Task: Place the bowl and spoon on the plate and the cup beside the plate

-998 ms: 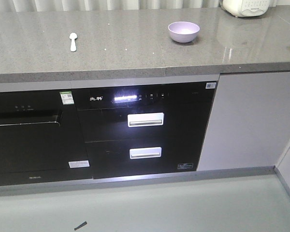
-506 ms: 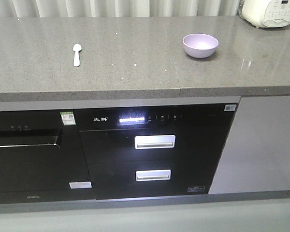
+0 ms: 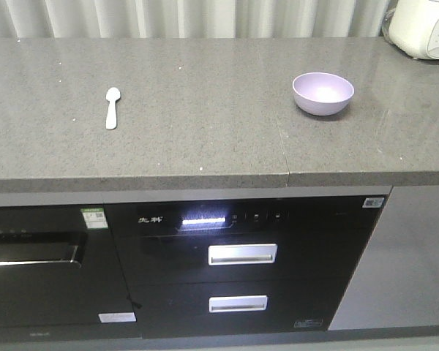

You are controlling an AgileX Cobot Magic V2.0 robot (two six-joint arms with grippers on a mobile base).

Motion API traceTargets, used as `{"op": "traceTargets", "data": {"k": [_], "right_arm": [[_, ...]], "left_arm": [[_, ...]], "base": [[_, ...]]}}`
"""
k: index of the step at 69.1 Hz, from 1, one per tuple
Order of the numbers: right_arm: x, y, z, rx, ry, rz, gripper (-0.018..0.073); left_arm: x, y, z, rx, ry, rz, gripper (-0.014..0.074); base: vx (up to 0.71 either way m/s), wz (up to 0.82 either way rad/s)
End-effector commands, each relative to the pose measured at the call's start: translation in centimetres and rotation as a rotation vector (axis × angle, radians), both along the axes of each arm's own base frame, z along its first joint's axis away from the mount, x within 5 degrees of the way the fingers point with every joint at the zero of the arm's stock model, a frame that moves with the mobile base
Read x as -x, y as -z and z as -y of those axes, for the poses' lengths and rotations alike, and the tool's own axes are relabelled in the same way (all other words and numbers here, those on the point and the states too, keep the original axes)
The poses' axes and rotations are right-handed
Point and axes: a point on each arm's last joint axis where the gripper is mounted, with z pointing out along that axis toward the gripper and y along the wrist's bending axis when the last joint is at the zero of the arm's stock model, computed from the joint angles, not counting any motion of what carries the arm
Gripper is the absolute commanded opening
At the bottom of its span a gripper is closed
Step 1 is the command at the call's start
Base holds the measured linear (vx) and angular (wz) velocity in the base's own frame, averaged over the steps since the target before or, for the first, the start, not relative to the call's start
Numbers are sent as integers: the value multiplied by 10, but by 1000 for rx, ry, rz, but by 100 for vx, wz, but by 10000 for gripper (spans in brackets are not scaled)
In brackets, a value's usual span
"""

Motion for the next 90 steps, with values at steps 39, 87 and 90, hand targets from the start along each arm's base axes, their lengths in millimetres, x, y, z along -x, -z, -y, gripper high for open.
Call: {"op": "traceTargets", "data": {"k": [39,87,90], "right_arm": [[1,-5,0,14,6,72,-11],[1,-5,0,14,6,72,-11],[1,-5,0,14,6,72,-11]], "left_arm": [[2,-14,0,27,5,108,-7],[2,-14,0,27,5,108,-7],[2,-14,0,27,5,108,-7]], "base": [[17,-9],[8,-1],[7,5]]}}
